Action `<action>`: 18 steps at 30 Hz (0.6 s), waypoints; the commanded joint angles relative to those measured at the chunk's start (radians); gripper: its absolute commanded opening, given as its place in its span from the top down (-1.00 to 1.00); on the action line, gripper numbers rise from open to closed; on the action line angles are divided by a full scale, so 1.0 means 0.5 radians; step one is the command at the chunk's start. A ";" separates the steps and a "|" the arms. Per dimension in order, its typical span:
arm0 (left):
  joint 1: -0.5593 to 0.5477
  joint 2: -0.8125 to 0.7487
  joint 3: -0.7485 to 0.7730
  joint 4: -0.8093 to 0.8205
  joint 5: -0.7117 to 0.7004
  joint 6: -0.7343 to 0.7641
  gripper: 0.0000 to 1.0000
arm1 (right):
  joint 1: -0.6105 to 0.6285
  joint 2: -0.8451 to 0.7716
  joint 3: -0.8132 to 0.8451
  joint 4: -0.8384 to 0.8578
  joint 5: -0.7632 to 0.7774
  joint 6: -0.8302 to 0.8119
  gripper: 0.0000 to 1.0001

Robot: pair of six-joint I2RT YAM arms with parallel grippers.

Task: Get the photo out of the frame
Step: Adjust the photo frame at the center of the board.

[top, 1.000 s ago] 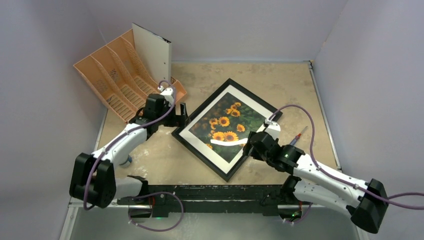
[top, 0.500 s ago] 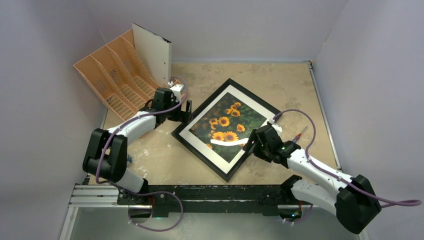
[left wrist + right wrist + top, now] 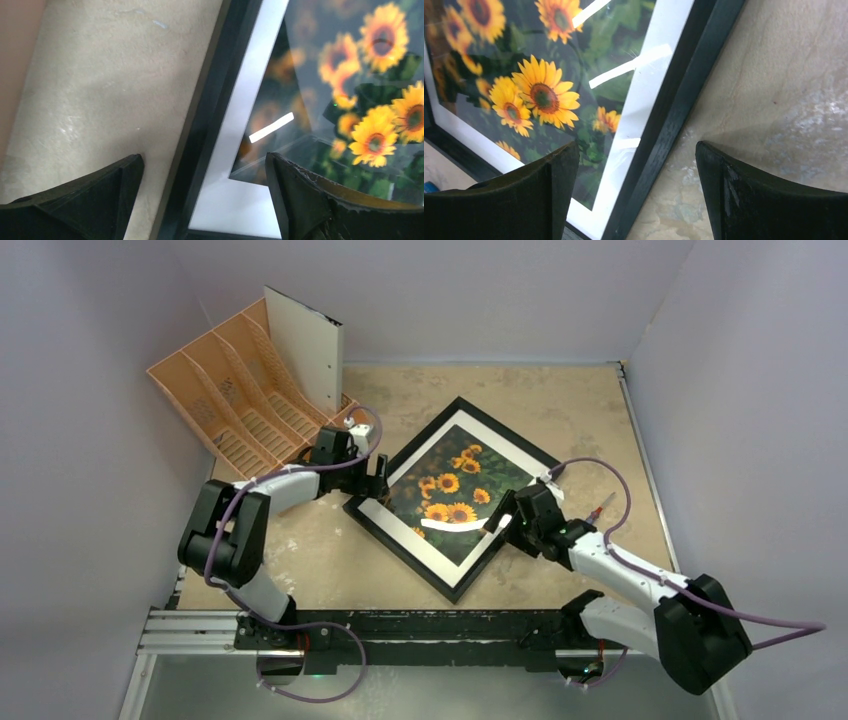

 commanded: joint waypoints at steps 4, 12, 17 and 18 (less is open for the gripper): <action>-0.007 -0.122 -0.220 0.111 0.100 -0.119 -0.91 | -0.066 0.155 -0.023 0.140 -0.106 -0.031 -0.80; -0.009 -0.351 -0.501 0.184 0.199 -0.273 -0.84 | -0.130 0.339 0.147 0.138 -0.159 -0.220 -0.81; -0.034 -0.531 -0.635 0.252 0.265 -0.346 -0.81 | -0.187 0.483 0.317 0.030 -0.111 -0.334 -0.83; -0.048 -0.567 -0.656 0.256 0.272 -0.362 -0.81 | -0.195 0.505 0.338 0.022 -0.110 -0.349 -0.83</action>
